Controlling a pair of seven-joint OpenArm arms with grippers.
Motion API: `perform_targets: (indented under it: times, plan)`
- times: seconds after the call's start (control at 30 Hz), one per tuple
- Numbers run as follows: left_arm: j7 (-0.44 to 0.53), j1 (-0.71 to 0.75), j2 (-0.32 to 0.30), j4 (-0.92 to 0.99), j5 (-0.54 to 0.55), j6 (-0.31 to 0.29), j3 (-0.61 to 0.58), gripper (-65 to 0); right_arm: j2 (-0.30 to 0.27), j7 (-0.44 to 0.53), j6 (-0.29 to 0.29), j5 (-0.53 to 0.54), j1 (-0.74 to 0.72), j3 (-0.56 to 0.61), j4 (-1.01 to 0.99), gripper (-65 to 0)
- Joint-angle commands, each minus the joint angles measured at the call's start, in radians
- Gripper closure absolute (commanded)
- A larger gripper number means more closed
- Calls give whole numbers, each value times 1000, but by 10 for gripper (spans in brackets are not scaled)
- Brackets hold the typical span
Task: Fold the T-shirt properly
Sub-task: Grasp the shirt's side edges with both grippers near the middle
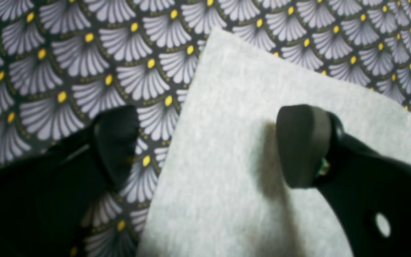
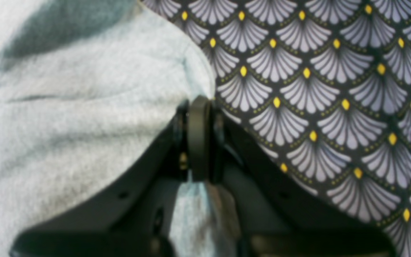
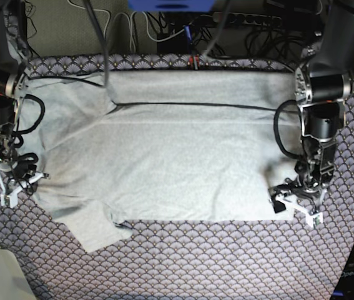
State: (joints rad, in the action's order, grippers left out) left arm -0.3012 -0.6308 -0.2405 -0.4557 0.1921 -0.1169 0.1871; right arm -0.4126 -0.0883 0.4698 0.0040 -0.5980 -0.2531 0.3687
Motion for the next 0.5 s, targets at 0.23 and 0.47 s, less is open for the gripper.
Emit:
perform_targets:
  times: [0.23, 0.47]
  plan:
    - [36, -36, 19, 10, -79, -5, 5, -597, -15, 5, -3, 1, -23, -1, 13, 0]
    - [121, -36, 17, 128, -79, -5, 1, -596, -15, 5, -3, 1, -23, -1, 13, 0]
